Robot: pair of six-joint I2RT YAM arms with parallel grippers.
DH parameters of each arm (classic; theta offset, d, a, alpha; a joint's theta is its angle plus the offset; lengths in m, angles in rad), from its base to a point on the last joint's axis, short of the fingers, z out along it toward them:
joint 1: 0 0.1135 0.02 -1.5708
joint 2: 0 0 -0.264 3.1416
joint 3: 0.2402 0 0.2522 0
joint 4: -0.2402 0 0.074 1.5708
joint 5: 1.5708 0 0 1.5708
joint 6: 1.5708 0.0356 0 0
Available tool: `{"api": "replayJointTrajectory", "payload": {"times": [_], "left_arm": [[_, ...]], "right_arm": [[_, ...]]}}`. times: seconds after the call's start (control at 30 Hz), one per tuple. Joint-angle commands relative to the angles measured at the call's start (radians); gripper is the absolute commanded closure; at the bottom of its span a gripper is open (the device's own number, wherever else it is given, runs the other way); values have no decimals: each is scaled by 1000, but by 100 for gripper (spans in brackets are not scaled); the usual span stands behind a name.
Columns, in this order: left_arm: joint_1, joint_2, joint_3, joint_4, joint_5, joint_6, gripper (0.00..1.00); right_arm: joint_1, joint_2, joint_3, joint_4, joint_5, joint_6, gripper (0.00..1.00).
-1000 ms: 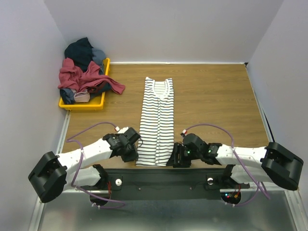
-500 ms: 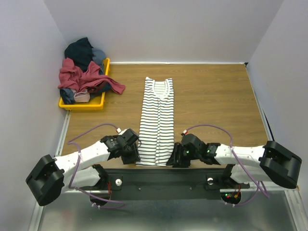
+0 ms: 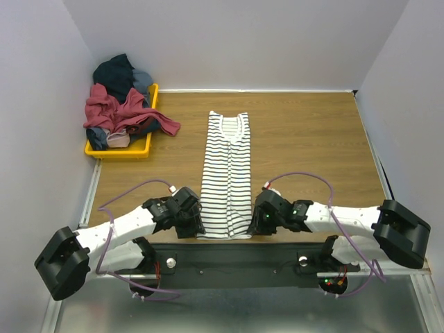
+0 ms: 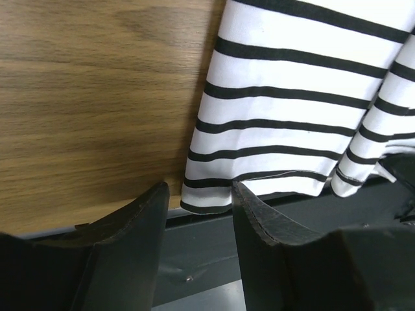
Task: Fold and stack the tank tops
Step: Fold the tank top
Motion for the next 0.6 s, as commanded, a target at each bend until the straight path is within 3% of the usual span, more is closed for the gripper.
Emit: {"api": "replayJointTrajectory", "payload": {"times": [0.0, 0.07, 0.17, 0.27, 0.57], "left_arm": [[2, -14, -38, 49, 37, 20, 45], [2, -17, -47, 52, 37, 21, 45], [0, -29, -55, 56, 37, 18, 46], [2, -39, -65, 64, 38, 14, 47], [0, -25, -84, 110, 63, 8, 61]], "right_arm": [[-2, 33, 33, -183, 147, -82, 71], [-4, 58, 50, -192, 137, -97, 66], [-2, 59, 70, -192, 106, -115, 42], [-1, 21, 70, -206, 112, -120, 32], [-1, -137, -8, -315, 155, -13, 33]]}}
